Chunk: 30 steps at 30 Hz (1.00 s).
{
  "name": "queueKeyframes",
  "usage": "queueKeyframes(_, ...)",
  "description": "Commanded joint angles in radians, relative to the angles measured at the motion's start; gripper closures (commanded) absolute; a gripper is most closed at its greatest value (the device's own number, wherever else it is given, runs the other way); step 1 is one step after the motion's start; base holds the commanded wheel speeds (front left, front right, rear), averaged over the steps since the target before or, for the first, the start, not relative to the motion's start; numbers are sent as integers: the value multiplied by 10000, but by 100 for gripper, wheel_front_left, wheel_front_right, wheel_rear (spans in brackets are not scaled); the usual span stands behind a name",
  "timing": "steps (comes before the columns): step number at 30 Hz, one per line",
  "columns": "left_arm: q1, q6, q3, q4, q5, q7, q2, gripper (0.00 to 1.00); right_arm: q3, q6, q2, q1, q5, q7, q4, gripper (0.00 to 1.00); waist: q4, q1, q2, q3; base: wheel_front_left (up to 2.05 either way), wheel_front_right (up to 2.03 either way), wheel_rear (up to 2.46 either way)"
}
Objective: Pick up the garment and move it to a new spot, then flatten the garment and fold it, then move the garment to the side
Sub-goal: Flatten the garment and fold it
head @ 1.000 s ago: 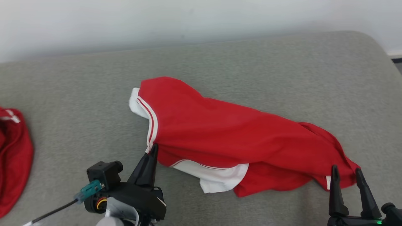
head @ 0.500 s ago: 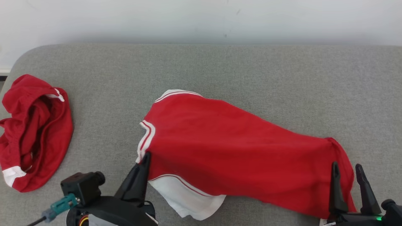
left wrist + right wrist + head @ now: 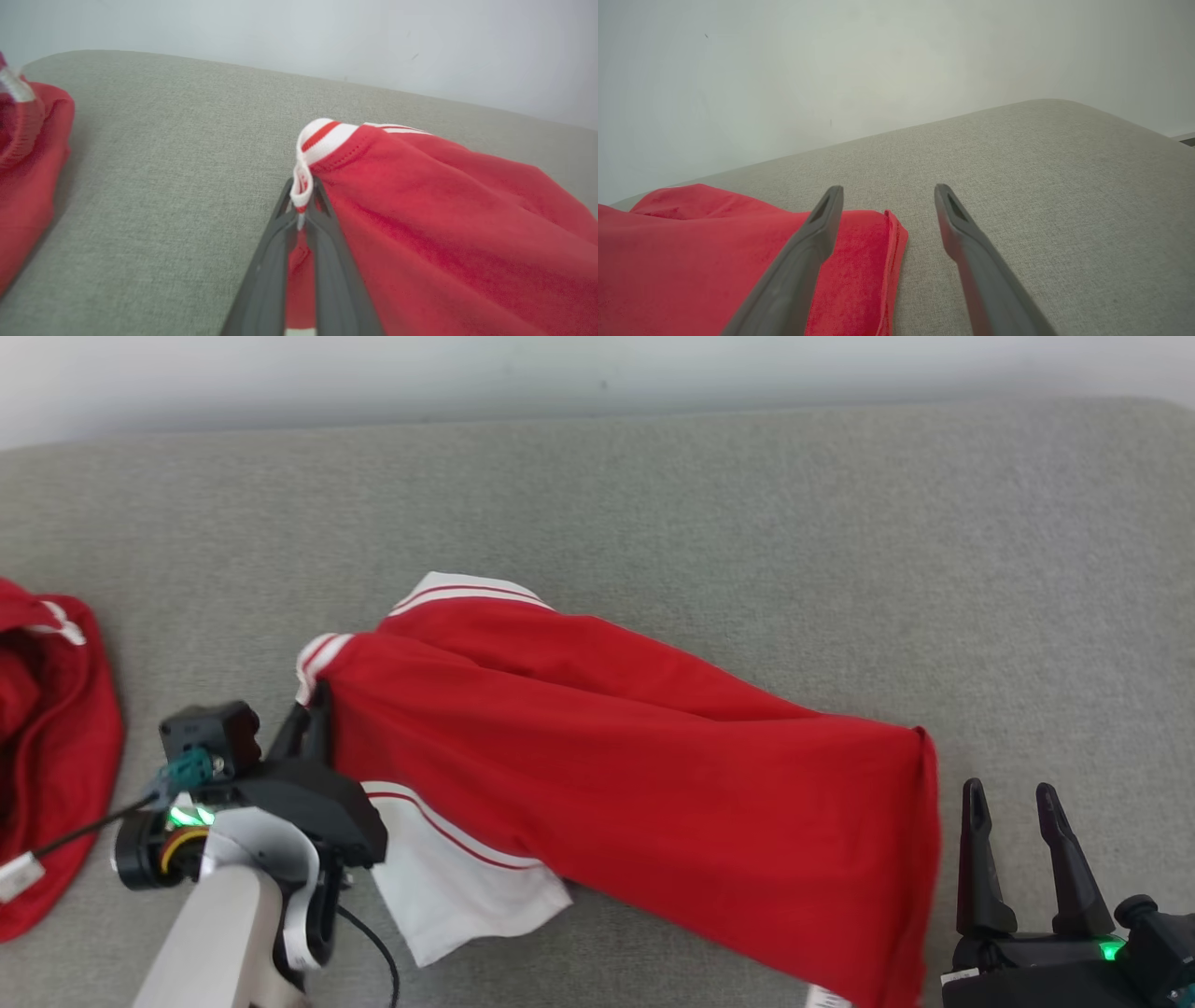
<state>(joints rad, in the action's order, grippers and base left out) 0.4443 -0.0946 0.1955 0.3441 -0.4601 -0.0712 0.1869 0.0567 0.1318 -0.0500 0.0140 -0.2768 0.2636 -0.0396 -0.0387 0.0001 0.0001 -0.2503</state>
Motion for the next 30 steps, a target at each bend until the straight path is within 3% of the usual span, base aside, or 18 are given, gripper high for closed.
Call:
queueKeyframes(1, 202, -59, 10, 275, 197, 109, 96, 87, -14, -23, -7, -63, 81, 14, 36, 0, -248, -1, -1, -245, 0, 0, 0)
queueKeyframes(2, 431, -92, 36, 665, 284, 246, 128, 50, -49, -23, -7, -76, 82, 14, 52, 0, -289, -1, -1, -280, 0, 0, 0)
queueKeyframes(3, 642, -89, 77, 988, 344, 365, 117, 1, -64, -23, -7, -89, 78, 14, 67, 0, -312, -1, -1, -304, 0, 0, 0)
queueKeyframes(9, 1162, 28, 175, 2113, 468, 1204, -107, 0, 0, -23, -7, 25, 58, 14, 59, 0, -192, -1, -1, -271, 0, 0, 0)
queueKeyframes(14, 578, 94, 250, 2031, 460, 1915, -201, 0, 118, -23, -8, 111, 126, 14, 61, 0, 85, -1, -1, -44, 0, 0, 0)
queueKeyframes(23, -1828, 651, -114, -315, 133, 3323, -358, 0, 573, -23, -7, 348, 245, 14, -49, 0, 673, -1, -1, 451, 0, 0, 0)
queueKeyframes(30, -3804, 1360, -1012, -2850, 1180, 3365, -883, 0, 685, -23, -10, 413, 230, -205, -576, 0, 962, -1, -1, 698, 0, 0, 0)
